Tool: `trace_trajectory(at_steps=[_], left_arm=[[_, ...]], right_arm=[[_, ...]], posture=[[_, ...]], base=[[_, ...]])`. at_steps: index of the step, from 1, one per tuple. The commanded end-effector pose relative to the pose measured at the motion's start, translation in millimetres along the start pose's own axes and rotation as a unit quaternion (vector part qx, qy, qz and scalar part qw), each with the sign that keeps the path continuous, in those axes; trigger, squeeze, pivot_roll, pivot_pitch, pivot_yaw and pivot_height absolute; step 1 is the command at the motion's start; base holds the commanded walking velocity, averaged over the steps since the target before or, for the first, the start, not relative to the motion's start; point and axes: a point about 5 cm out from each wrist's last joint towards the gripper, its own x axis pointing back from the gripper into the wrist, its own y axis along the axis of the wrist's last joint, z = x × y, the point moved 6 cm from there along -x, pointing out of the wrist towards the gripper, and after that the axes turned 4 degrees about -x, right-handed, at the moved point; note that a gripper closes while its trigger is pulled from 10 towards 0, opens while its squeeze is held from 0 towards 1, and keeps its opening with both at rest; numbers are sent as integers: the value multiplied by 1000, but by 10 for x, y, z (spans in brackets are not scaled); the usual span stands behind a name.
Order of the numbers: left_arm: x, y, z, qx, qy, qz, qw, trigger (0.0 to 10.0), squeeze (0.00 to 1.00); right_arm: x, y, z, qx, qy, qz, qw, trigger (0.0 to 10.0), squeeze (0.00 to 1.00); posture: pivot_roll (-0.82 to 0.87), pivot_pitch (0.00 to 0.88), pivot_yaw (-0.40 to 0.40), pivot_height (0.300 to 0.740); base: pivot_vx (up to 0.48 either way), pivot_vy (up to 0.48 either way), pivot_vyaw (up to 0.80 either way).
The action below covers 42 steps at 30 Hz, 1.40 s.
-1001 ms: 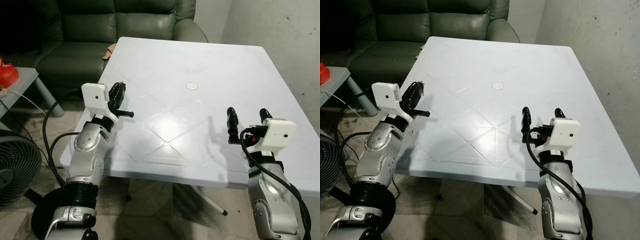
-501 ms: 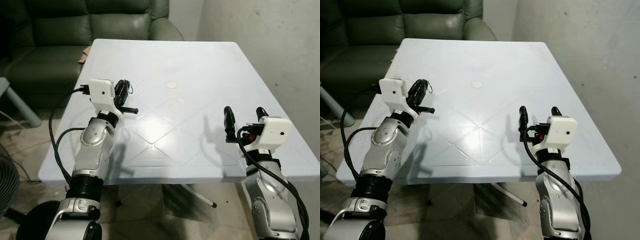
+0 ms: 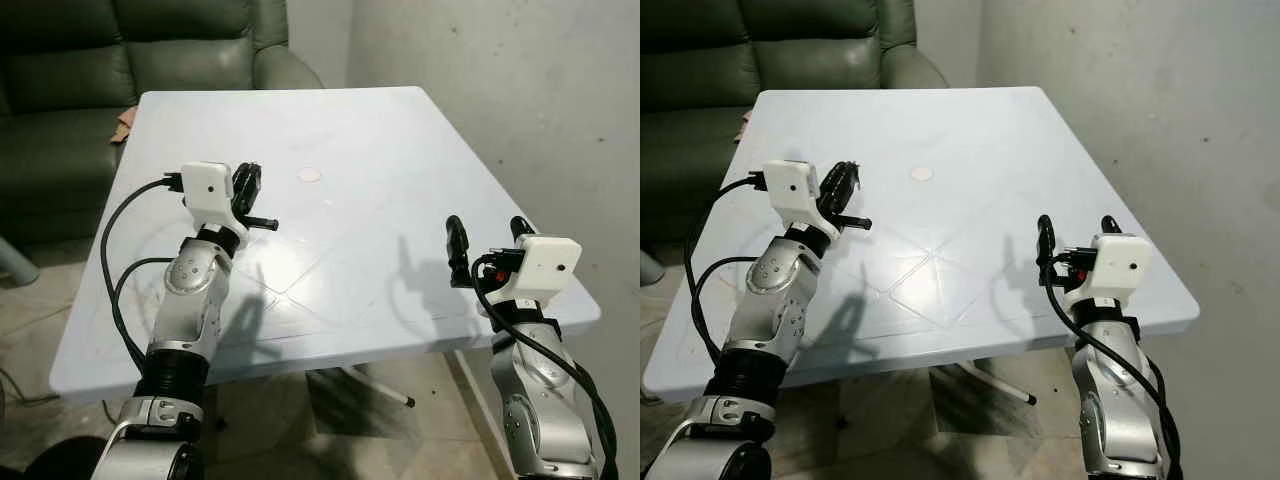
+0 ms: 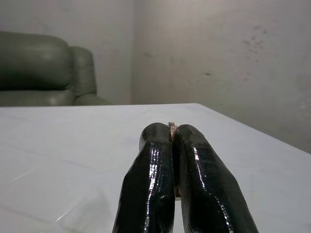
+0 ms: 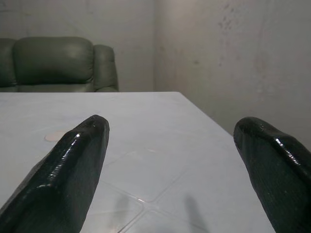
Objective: Hang keys on a hook
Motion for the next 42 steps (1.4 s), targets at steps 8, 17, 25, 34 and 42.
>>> trace_trajectory(at_steps=[8,17,25,34,42], left_arm=[[30,-57,71,31,25,11,999,10000,0],[33,-94,104,24,39,22,999,10000,0],[29,-80,130,27,47,23,998,10000,0],[22,-43,128,-3,33,21,999,10000,0],[7,-75,69,30,28,24,999,10000,0]], right_arm=[[-15,-34,38,2,10,9,1000,10000,0],[-17,-46,26,5,10,12,1000,10000,0],[-52,-46,34,3,12,11,1000,10000,0],[-116,-19,75,-2,17,5,1000,10000,0],[-74,-13,23,0,8,5,1000,10000,0]], posture=[[-5,53,-21,740],[4,58,-30,740],[20,56,-38,740],[23,60,-35,740],[2,67,-25,740]], base=[[0,-180,-766],[0,0,-767],[0,0,-769],[0,0,-769],[0,-214,-769]])
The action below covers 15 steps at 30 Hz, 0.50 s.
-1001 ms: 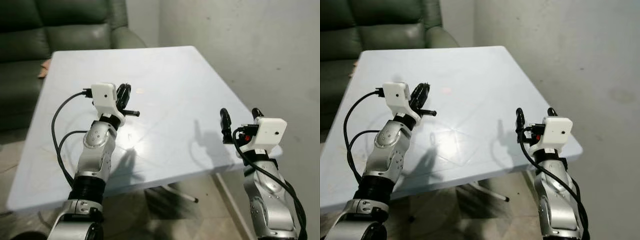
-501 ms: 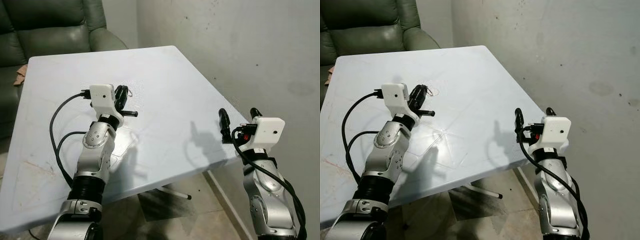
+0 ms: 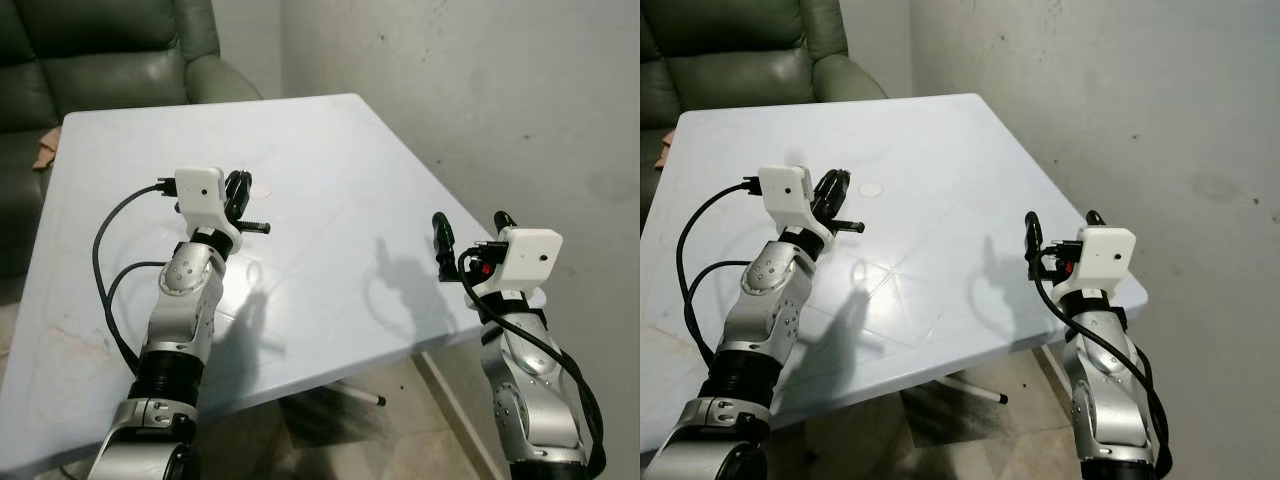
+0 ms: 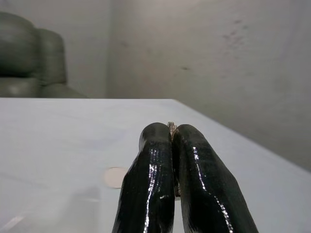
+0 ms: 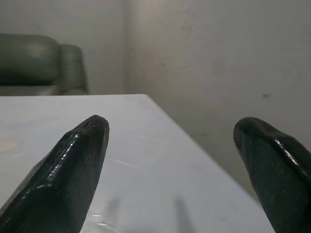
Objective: Hang keys on a hook
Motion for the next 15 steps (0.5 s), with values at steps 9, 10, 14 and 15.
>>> trace_trajectory(at_steps=[9,10,14,15], left_arm=[[-29,-1,-71,1,-8,4,1000,10000,0],[-31,-2,-76,4,-10,4,1000,10000,0],[-31,-3,-64,8,-6,3,1000,10000,0],[-31,-3,-61,9,-5,3,1000,10000,0]], right_arm=[[61,30,-73,2,-15,-4,1000,10000,0],[60,27,-74,3,-15,-3,1000,10000,0],[57,29,-70,3,-16,-3,1000,10000,0],[57,32,-68,2,-16,-4,1000,10000,0]], posture=[[-11,73,-17,740],[-11,71,-18,740],[-11,71,-18,740],[-11,71,-18,740]], base=[[0,0,-770],[0,0,-769],[0,0,-769],[0,0,-769]])
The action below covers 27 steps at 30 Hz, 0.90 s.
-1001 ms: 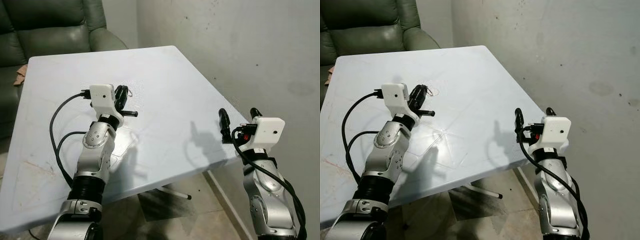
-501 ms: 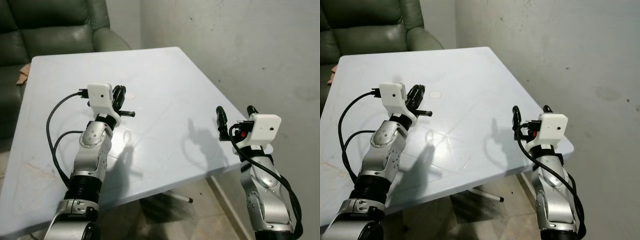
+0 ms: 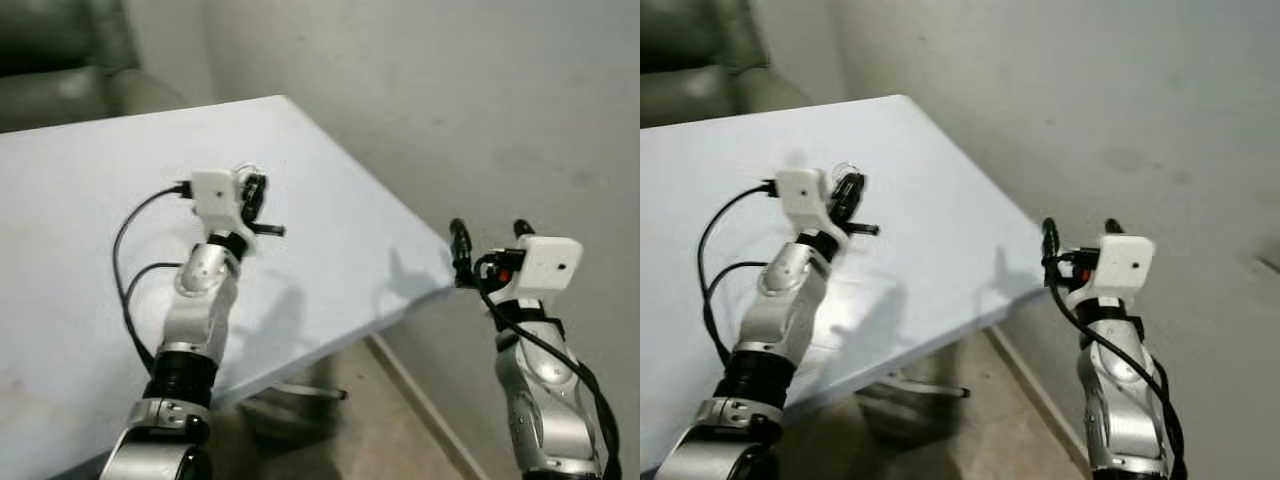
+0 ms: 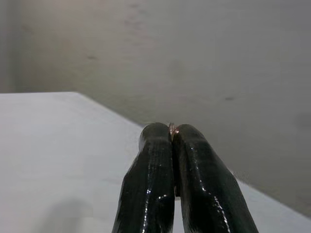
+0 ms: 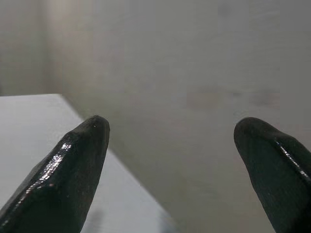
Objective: Hang keys on a hook
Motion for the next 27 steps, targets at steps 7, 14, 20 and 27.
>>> trace_trajectory(at_steps=[7,14,20,27], left_arm=[[-20,58,36,-6,2,-5,1000,10000,0],[-34,71,79,-11,8,-5,1000,10000,0],[-51,73,63,-10,7,-4,1000,10000,0],[-70,66,13,-4,2,-5,1000,10000,0]], right_arm=[[-26,43,49,-2,8,-7,1000,10000,0],[-53,42,84,-4,10,-9,1000,10000,0],[-57,52,78,-4,11,-10,1000,10000,0],[-43,60,43,0,7,-10,1000,10000,0]], posture=[[-5,66,-17,740],[4,58,-16,740],[0,57,-14,740],[-15,57,-15,740]], base=[[0,0,-769],[0,0,-769],[0,0,-769],[0,0,-769]])
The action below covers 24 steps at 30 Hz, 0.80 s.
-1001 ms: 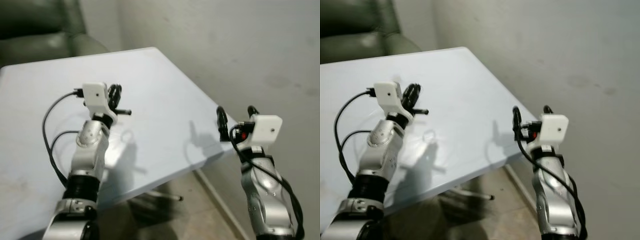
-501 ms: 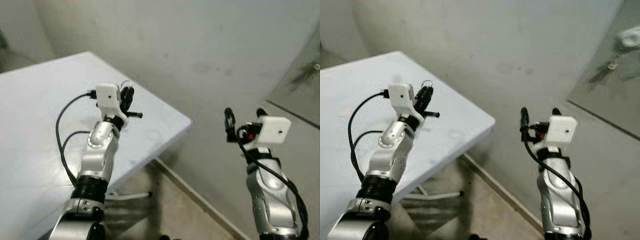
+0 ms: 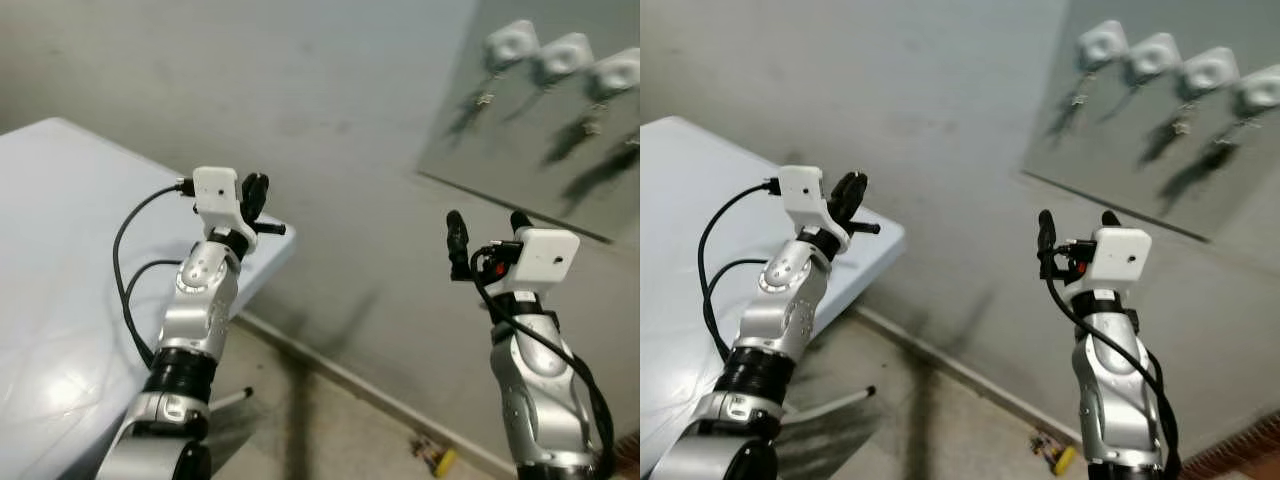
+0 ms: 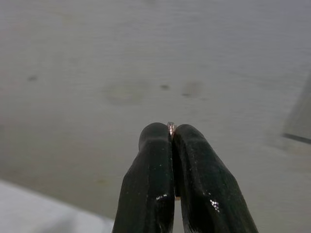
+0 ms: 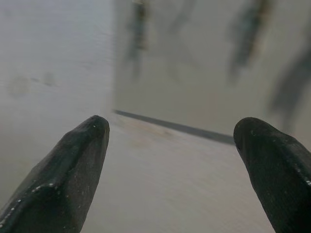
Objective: Hang keys on a hook
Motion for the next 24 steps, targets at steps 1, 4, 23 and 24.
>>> trace_trajectory(at_steps=[1,4,23,24], left_arm=[[-25,33,-41,0,-4,-4,1000,10000,0],[-24,26,-57,0,-6,-3,1000,10000,0],[4,52,-149,-17,-32,-10,999,10000,0],[4,57,-134,-27,-29,-11,999,10000,0]], right_arm=[[5,20,-13,4,0,-1,1000,10000,0],[15,18,-21,6,-1,0,1000,10000,0],[42,20,28,3,8,-2,1000,10000,0],[43,17,33,3,9,-1,1000,10000,0]], posture=[[-18,60,-14,740],[-18,60,-14,740],[-15,65,-20,740],[-15,61,-20,740]], base=[[0,0,-769],[0,0,-769],[0,0,-362],[0,0,0]])
